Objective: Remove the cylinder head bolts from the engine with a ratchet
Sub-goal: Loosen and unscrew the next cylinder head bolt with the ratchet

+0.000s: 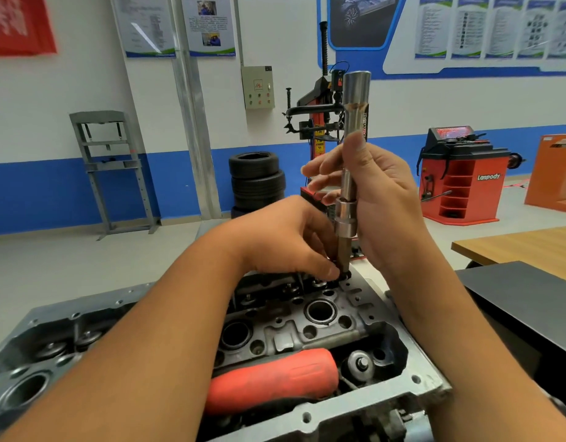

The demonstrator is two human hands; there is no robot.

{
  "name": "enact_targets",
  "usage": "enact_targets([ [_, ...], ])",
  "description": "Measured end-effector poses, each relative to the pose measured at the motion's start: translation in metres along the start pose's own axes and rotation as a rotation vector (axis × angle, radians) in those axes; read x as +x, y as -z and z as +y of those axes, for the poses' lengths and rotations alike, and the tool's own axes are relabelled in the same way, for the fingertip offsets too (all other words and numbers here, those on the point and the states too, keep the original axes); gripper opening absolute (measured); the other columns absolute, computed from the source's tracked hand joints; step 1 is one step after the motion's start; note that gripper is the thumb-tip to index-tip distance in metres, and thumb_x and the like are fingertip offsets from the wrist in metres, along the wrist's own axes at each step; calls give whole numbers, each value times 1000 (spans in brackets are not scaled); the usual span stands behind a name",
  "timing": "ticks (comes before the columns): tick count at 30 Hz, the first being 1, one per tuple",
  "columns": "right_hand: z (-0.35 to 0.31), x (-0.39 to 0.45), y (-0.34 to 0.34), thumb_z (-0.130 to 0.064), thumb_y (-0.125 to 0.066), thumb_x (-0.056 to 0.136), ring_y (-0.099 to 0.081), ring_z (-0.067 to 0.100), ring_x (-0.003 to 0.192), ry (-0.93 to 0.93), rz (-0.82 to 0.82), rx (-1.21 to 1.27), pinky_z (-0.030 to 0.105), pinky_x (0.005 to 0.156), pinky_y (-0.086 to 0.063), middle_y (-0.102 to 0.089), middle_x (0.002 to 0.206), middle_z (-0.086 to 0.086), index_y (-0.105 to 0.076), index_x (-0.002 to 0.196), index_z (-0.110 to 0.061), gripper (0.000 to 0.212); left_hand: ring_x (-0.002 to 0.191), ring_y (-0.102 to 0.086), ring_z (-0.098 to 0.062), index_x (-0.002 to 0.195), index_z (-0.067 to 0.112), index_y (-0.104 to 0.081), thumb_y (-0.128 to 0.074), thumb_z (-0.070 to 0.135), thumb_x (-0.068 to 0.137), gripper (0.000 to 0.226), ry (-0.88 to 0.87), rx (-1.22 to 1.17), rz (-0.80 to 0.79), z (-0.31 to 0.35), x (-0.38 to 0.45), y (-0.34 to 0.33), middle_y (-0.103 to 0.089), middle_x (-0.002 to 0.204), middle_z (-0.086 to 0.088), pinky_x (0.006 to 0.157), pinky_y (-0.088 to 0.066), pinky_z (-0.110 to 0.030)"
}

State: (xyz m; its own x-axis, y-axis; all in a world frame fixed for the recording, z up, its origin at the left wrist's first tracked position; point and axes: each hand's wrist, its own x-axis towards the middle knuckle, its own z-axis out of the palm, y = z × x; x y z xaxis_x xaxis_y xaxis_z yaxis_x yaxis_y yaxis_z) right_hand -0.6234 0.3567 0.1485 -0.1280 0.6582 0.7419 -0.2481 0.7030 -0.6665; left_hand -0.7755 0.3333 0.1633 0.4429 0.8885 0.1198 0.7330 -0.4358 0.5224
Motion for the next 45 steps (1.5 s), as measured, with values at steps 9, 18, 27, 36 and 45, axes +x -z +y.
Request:
enact_targets([
  [9, -1, 2, -5, -43, -33, 107, -56, 23, 55, 5, 4, 293, 33, 57, -46, -64, 80, 6, -58, 77, -14, 48, 60, -65, 2, 88, 25, -76, -82, 9, 78, 20, 2, 119, -16, 5, 4, -6, -78, 84, 9, 52, -46, -11],
  [18, 1, 5, -3, -43, -37, 109, -47, 18, 42, -27, 92, 276, 25, 44, -38, -65, 80, 7, -60, 74, -15, 50, 69, -70, -4, 92, 26, -71, -80, 4, 77, 28, -38, 107, -13, 7, 5, -13, -78, 88, 10, 66, -57, -28],
  [27, -3, 3, -1, -45, -40, 110, -46, 19, 42, -30, 283, 329, 25, 46, -39, -64, 75, 6, -57, 71, -16, 51, 61, -68, -1, 98, 21, -69, -87, 3, 73, 36, 17, 0, 29, 7, 4, -12, -78, 84, 4, 56, -49, -15],
  [36, -10, 5, 6, -51, -39, 109, -43, 14, 44, -106, 591, 537, 26, 47, -38, -57, 68, 1, -49, 78, -14, 50, 59, -62, -2, 103, 17, -75, -90, 3, 73, 36, 23, -175, 43, 10, 1, -9, -76, 91, -5, 62, -50, -17],
  [45, -25, 6, 11, -55, -35, 109, -38, 16, 45, -21, 568, 636, 26, 47, -35, -50, 63, 2, -48, 78, -17, 51, 63, -62, 0, 112, 7, -75, -84, -7, 78, 38, -112, -270, 140, 8, -4, -5, -76, 85, 0, 67, -51, -14],
])
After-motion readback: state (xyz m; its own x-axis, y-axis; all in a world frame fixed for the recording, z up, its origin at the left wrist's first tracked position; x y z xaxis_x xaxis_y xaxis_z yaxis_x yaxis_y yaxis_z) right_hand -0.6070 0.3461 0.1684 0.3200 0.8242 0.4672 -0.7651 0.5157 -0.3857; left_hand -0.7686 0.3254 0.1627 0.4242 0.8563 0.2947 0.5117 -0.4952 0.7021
